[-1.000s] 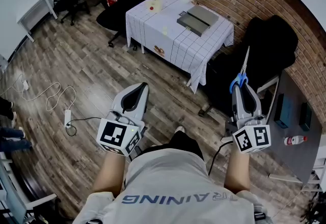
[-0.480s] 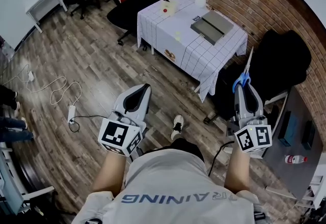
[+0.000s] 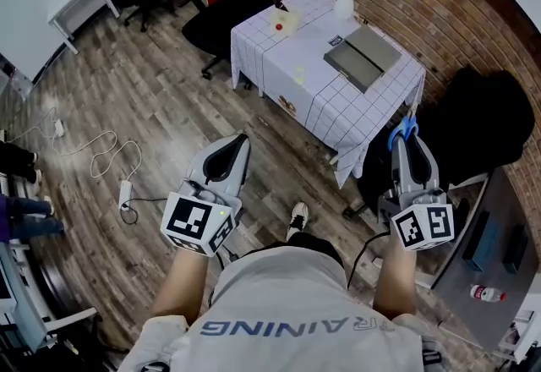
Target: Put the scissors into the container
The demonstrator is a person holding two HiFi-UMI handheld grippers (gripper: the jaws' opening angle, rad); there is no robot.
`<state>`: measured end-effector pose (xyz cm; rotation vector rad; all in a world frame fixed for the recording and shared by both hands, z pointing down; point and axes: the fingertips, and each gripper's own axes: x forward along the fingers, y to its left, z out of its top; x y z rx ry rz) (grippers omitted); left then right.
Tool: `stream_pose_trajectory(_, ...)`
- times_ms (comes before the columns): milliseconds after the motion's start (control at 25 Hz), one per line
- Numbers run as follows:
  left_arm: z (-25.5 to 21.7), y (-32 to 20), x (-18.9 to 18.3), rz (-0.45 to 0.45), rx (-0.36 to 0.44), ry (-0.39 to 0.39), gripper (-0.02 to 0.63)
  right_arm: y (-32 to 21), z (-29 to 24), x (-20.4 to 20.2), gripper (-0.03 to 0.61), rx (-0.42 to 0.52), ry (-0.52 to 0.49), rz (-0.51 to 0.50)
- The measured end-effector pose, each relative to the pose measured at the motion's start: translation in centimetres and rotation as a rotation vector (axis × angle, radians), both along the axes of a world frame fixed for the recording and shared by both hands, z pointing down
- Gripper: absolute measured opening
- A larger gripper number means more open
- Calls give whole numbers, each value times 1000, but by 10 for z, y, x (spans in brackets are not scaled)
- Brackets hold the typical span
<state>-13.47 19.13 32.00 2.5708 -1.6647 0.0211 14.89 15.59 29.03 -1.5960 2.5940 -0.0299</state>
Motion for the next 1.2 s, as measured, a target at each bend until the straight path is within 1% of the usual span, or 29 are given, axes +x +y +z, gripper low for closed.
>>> stream_pose_trajectory(400, -8, -106, 54, 5, -8, -37, 2, -105, 3, 63, 103, -15, -41, 22)
stream_pose_trajectory(560, -1, -139, 75, -6, -15, -53, 2, -147, 15, 88, 103, -36, -56, 21)
stream_pose_trajectory(680, 8, -160, 87, -6, -34, -65, 2, -175, 24, 109, 103, -56, -86, 44)
stream_pose_trajectory(760, 15, -172, 94, 5, -60, -74, 2, -185, 30, 121, 103, -72, -114, 59)
stream_pose_trajectory(880, 19, -189, 100, 18, -80, -83, 2, -194, 43, 133, 103, -93, -123, 79)
stream_pose_trajectory(1040, 25, -217, 117, 62, -82, -82, 2, -211, 58, 153, 103, -119, -152, 123)
stream_pose_trajectory(1200, 26, -253, 133, 130, -67, -64, 2, -226, 52, 166, 103, -101, -133, 179)
